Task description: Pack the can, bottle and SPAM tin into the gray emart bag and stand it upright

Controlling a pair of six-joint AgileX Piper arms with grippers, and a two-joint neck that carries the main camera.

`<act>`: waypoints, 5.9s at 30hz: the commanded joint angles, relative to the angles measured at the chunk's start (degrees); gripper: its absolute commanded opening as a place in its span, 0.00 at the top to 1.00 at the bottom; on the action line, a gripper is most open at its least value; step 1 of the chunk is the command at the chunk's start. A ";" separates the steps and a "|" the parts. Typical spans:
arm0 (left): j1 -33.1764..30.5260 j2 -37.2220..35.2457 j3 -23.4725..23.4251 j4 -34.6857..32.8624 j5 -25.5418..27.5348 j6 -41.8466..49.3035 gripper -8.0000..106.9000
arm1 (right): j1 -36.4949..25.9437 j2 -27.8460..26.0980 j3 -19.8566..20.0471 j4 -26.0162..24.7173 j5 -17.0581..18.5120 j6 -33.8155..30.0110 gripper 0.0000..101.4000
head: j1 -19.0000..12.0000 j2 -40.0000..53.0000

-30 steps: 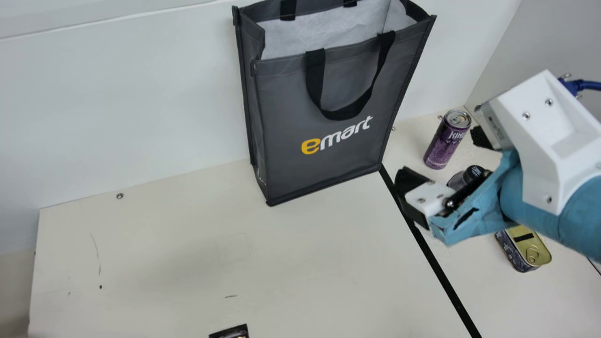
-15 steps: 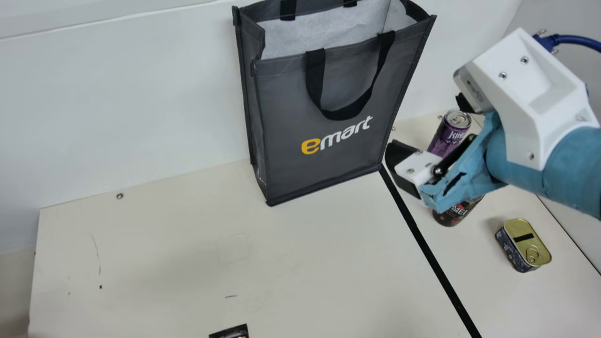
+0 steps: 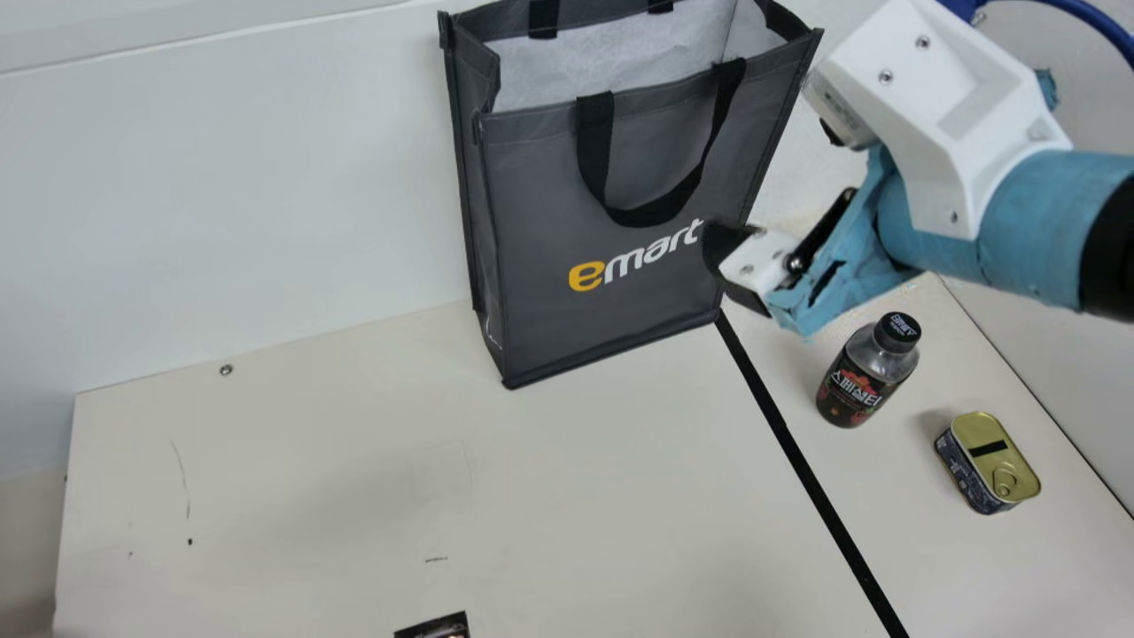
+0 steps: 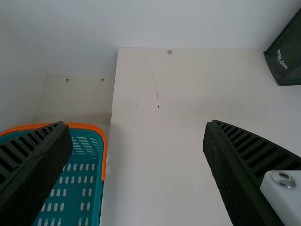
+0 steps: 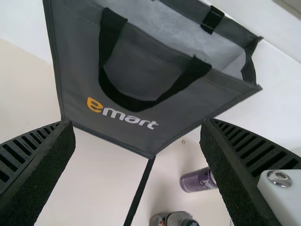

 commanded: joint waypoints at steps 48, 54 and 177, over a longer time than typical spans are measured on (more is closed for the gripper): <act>0.00 0.00 0.00 0.00 0.00 0.00 0.15 | -2.07 22.14 -17.73 16.70 0.01 -28.91 0.06 | -1.30 -0.05; 0.00 0.00 0.00 0.00 0.00 0.00 0.15 | -2.59 24.67 -19.00 17.56 0.01 -31.15 0.06 | -1.30 -0.05; 0.00 0.00 0.00 0.00 0.00 0.00 0.15 | 19.10 -4.59 9.26 4.62 0.01 -34.55 1.00 | -1.30 -0.05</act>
